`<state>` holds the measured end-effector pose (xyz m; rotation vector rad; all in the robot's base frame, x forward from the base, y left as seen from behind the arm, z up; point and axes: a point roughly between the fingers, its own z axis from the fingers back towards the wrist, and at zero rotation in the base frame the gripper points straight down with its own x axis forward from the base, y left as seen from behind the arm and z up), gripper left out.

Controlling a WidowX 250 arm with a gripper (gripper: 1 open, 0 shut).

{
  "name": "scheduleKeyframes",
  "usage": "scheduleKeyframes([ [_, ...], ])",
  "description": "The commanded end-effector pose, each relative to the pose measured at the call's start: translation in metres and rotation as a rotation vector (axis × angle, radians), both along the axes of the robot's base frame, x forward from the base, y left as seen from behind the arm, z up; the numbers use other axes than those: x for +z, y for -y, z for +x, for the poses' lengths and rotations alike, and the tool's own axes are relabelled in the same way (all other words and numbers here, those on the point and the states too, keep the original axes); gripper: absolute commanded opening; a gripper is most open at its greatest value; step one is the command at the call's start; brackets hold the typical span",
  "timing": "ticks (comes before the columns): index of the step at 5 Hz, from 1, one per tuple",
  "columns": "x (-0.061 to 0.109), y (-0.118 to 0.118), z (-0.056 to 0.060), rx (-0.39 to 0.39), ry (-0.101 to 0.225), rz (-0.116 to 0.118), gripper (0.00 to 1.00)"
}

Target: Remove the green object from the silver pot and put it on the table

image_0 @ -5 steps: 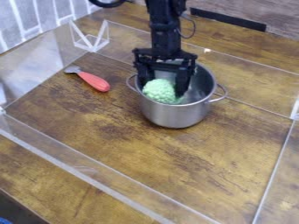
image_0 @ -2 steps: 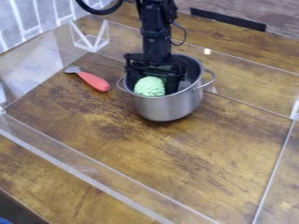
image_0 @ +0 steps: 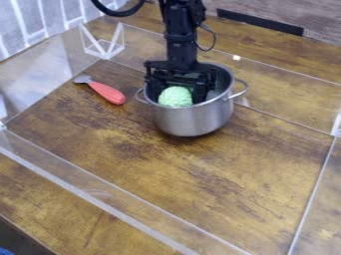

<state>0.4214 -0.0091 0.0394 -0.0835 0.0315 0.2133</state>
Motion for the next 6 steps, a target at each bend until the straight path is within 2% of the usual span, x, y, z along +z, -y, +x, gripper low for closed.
scheduleKeyframes([
  [1,0.005,0.007,0.01,0.007,0.019,-0.012,0.0],
  [2,0.0,0.017,0.014,-0.023,0.014,-0.022,1.0],
  [3,0.001,0.024,0.015,-0.047,0.011,-0.029,0.0],
  [6,0.018,0.029,0.013,-0.162,-0.009,-0.052,0.0],
])
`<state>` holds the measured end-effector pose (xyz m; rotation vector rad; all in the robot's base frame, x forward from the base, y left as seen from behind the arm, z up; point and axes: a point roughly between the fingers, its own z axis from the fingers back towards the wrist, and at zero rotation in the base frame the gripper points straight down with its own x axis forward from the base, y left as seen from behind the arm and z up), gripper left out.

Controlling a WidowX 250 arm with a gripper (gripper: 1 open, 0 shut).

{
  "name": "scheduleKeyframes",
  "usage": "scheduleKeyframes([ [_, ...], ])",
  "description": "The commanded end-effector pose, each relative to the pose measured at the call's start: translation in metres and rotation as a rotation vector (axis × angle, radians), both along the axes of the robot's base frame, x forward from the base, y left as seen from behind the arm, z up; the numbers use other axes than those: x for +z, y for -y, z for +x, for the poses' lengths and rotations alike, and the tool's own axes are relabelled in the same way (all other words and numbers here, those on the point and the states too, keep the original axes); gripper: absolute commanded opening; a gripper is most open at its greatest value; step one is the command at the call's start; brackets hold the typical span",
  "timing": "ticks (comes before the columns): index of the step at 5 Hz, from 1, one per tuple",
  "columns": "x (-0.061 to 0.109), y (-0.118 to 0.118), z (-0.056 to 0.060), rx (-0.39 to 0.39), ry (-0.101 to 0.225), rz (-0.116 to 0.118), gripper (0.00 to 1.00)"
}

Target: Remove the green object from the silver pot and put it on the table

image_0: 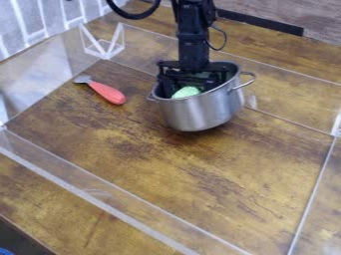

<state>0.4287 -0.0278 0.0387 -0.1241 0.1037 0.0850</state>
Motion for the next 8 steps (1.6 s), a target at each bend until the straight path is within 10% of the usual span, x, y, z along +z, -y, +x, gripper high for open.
scheduleKeyframes([
  [1,0.028,0.013,0.01,0.028,0.047,-0.014,0.0],
  [5,0.018,0.015,0.011,0.083,0.033,-0.029,0.0],
  [8,0.048,0.031,-0.004,0.072,0.052,-0.049,0.0],
])
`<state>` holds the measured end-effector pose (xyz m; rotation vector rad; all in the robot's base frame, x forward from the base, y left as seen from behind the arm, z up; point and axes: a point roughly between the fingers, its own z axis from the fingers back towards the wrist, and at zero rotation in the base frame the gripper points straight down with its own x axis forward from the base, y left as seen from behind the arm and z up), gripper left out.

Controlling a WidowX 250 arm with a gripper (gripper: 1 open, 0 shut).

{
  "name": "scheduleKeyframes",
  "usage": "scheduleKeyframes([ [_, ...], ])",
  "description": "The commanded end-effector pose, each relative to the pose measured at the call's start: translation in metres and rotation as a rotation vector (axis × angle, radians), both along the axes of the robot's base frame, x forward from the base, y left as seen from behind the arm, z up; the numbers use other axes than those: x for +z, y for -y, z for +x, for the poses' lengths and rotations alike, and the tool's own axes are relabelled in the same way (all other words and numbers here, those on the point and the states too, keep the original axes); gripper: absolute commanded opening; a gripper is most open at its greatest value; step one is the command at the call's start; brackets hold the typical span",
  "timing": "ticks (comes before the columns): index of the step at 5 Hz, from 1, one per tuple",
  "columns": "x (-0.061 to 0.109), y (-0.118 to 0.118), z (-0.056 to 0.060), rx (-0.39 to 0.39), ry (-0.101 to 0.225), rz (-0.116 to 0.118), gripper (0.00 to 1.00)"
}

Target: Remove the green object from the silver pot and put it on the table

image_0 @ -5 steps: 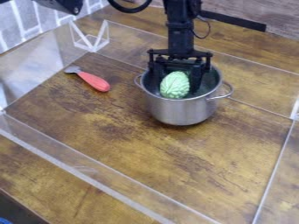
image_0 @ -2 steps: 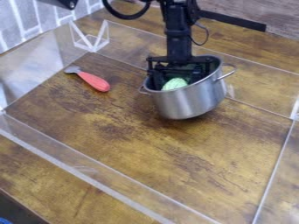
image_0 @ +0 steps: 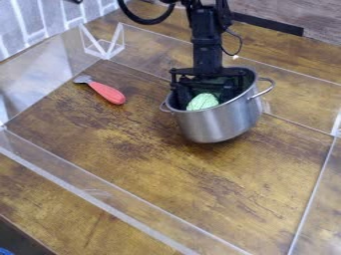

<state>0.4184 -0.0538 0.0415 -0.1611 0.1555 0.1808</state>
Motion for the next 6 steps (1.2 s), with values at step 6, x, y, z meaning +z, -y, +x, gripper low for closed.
scheduleKeyframes([
  [6,0.049,-0.011,-0.008,0.001,0.119,-0.005,0.0],
])
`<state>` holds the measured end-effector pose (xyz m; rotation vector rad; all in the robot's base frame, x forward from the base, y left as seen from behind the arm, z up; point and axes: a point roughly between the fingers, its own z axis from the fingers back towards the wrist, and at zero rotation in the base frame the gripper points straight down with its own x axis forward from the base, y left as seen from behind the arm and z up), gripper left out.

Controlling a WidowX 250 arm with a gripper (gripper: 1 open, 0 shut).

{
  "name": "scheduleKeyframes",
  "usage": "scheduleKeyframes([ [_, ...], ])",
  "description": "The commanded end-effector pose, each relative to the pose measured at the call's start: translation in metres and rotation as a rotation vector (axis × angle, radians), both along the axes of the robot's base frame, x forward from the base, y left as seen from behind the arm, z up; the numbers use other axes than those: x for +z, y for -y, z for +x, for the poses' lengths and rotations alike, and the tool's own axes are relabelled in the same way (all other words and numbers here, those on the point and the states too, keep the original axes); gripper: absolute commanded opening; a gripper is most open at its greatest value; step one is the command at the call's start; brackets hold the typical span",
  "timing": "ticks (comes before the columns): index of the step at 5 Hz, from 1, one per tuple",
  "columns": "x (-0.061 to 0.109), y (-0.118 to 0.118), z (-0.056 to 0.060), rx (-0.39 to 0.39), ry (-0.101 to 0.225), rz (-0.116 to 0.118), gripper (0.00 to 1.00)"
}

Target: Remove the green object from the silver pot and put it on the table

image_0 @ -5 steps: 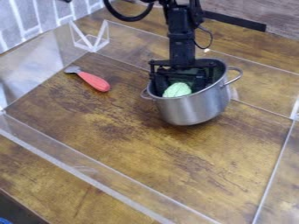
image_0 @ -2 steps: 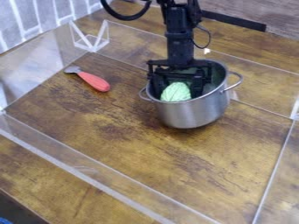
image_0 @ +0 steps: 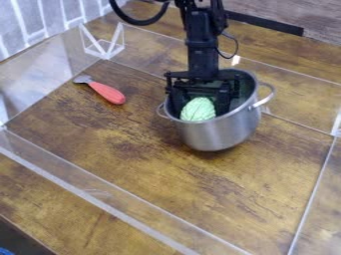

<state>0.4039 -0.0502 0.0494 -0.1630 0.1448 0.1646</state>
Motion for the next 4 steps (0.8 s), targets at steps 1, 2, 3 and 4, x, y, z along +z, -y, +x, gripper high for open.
scheduleKeyframes([
  [1,0.0516,-0.005,0.0109,0.087,0.109,-0.001,0.0],
  [2,0.0613,-0.0024,0.0155,0.159,0.112,0.001,0.0],
  [3,0.06,-0.0054,0.0109,0.152,0.114,-0.001,0.0],
  [4,0.058,-0.0086,0.0061,0.146,0.114,-0.001,0.0],
])
